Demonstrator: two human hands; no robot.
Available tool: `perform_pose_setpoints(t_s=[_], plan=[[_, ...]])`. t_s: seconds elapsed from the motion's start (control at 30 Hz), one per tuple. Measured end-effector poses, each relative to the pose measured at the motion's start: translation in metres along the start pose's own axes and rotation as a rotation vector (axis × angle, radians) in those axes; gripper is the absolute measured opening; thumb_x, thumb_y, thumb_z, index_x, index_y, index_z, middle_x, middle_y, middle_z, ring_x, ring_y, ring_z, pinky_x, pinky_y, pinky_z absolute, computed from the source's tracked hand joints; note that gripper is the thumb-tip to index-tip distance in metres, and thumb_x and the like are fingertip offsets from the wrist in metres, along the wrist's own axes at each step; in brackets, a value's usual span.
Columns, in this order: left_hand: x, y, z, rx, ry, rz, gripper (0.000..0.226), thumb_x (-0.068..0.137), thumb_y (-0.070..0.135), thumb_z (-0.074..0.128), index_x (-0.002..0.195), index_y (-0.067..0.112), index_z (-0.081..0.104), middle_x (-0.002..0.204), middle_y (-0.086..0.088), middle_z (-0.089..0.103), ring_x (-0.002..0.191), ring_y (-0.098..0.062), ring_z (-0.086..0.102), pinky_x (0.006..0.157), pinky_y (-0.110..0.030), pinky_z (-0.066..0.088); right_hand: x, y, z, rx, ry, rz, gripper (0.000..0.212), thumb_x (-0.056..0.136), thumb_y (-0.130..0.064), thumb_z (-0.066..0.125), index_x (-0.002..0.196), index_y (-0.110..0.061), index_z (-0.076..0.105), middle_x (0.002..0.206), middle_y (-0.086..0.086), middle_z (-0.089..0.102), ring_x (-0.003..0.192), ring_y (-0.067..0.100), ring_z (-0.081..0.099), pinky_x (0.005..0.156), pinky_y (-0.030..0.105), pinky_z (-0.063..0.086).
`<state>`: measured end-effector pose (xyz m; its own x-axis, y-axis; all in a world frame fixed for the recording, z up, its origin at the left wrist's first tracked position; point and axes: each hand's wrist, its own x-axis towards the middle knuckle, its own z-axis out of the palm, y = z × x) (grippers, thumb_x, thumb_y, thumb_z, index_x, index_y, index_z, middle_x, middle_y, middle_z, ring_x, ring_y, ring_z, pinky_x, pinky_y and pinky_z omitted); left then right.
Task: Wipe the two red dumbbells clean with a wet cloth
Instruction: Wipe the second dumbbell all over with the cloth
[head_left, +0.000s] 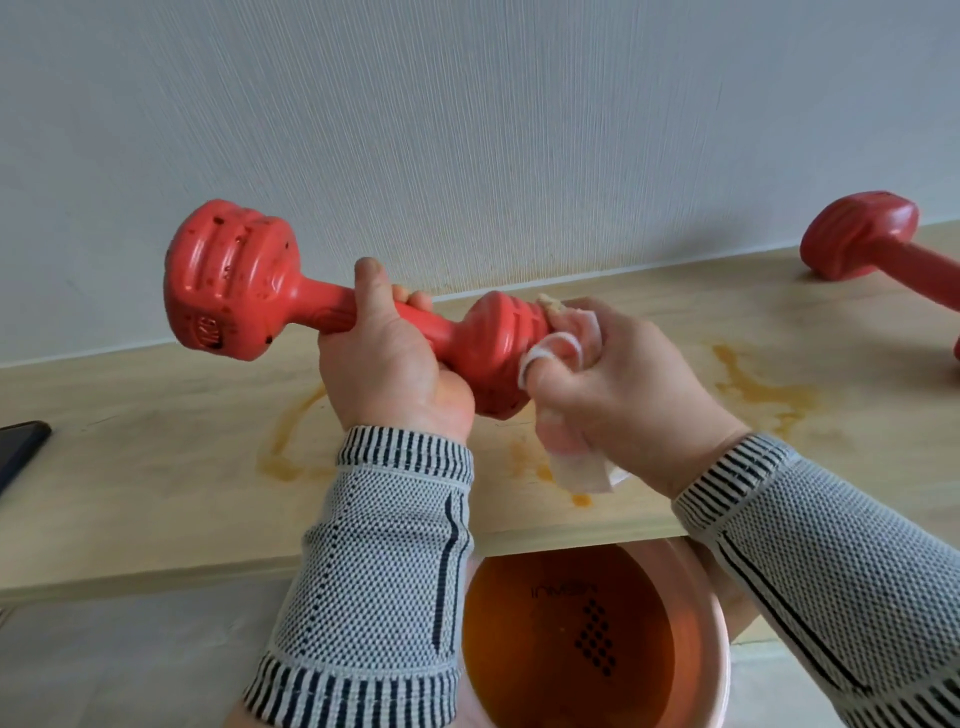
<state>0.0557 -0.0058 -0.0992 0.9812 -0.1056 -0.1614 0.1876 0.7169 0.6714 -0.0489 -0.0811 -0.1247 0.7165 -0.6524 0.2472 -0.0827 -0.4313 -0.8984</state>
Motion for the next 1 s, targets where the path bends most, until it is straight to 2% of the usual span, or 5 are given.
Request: perform_pose_setpoints(t_s=[0.27,0.4,0.53,0.8,1.0], plan=[[-0.004,-0.001,0.0,-0.033,-0.027,-0.082,0.018,0.092,0.02,0.066,0.079,0.014,0.057,0.062,0.004,0.052,0.054,-0.01,0.052,0.069,-0.032,0.054,0.007,0.003,-0.003,0.144,0.175,0.026,0.029,0.083,-0.03,0.068,0.072,-0.004,0.063,0.057,-0.007,0.056,0.052,0.006,0.051,0.053,0.027,0.046],[0.0,0.001,-0.002,-0.017,0.012,-0.062,0.014,0.092,0.021,0.067,0.083,0.013,0.059,0.065,0.004,0.053,0.056,-0.01,0.054,0.069,-0.029,0.055,0.002,0.004,-0.004,0.161,-0.058,0.027,0.012,0.08,-0.028,0.071,0.083,-0.019,0.064,0.064,-0.01,0.063,0.055,0.0,0.058,0.054,0.017,0.045],[0.001,0.001,-0.004,-0.008,0.04,-0.056,0.014,0.092,0.024,0.067,0.087,0.013,0.061,0.073,0.004,0.056,0.065,-0.011,0.057,0.068,-0.026,0.055,-0.003,0.009,0.004,0.136,-0.072,0.041,0.04,0.069,-0.034,0.083,0.101,-0.024,0.062,0.081,-0.009,0.07,0.071,0.001,0.065,0.062,0.018,0.051],[0.0,0.0,0.001,0.035,0.035,0.056,0.013,0.093,0.021,0.065,0.085,0.013,0.058,0.072,0.004,0.053,0.06,-0.009,0.056,0.06,-0.02,0.051,0.001,0.007,0.001,0.065,-0.075,0.034,0.038,0.071,-0.045,0.081,0.085,-0.013,0.067,0.073,0.002,0.07,0.067,0.014,0.065,0.064,0.035,0.054],[0.003,0.003,-0.003,0.027,0.032,0.007,0.017,0.093,0.024,0.065,0.081,0.014,0.058,0.073,0.004,0.053,0.065,-0.011,0.055,0.06,-0.023,0.052,0.004,0.007,-0.003,0.137,-0.125,0.028,0.03,0.07,-0.033,0.082,0.074,-0.009,0.065,0.06,-0.003,0.063,0.052,0.007,0.056,0.049,0.026,0.047]])
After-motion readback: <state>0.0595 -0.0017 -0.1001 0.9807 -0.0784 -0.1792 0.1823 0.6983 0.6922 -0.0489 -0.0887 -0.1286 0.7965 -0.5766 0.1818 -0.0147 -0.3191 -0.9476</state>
